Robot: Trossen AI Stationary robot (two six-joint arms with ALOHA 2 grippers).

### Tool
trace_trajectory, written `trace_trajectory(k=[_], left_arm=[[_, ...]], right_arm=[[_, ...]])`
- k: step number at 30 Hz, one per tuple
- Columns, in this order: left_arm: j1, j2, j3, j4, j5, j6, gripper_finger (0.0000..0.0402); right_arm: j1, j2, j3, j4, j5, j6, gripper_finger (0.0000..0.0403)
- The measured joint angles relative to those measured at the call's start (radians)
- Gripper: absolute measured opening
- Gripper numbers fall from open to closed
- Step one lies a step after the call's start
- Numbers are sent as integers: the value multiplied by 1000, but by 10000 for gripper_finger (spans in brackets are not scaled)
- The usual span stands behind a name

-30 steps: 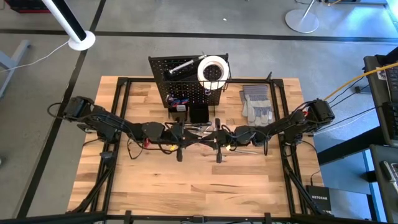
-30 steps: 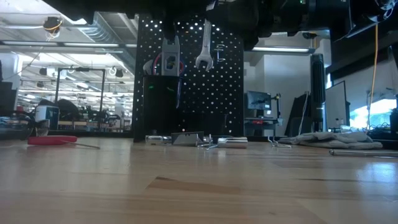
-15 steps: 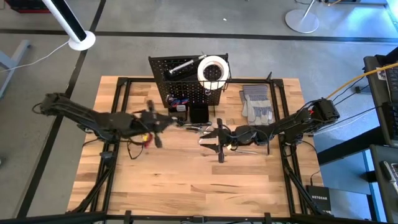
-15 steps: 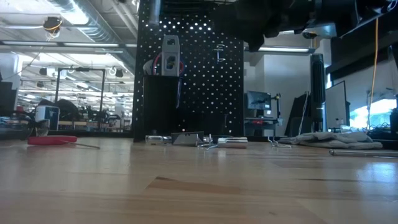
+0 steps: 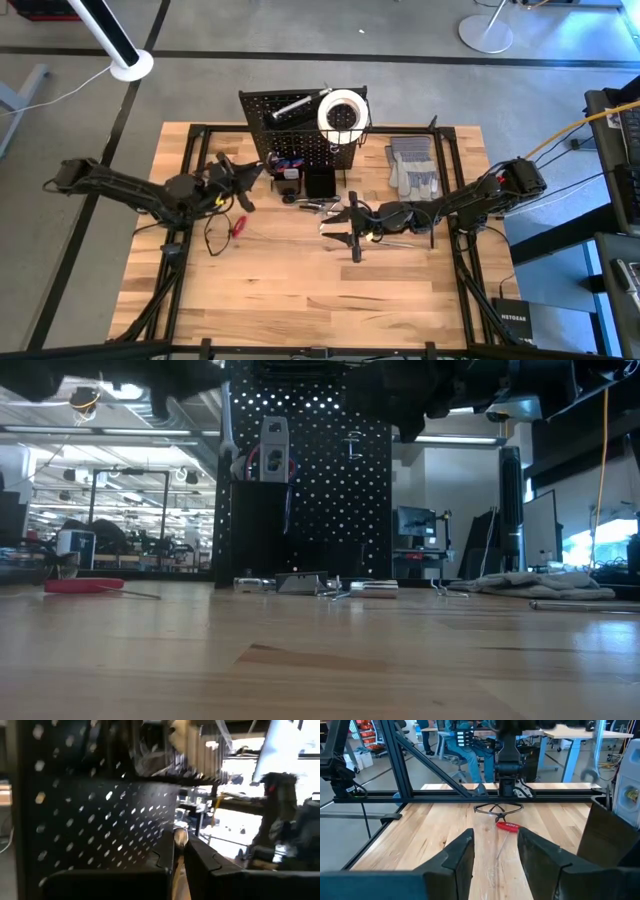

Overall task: Hang tools onto peg board
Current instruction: Put the wrench into the right bin on the pegboard, then put the socket into the right bin on the pegboard

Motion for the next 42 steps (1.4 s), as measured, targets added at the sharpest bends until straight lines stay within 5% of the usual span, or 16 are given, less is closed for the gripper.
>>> trace_trajectory(k=[10,17,31,42], left_arm=[[171,143,-6,103,266,31,10],[232,238,-6,164,307,93,12],[235,294,-5,7,316,-86,28],[231,232,-4,-71,325,-94,113]], right_arm=[[0,0,0,-1,1,0,152],[0,0,0,-10,1,0,152],[0,0,0,-33,1,0,152],[0,1,0,-25,1,2,152]])
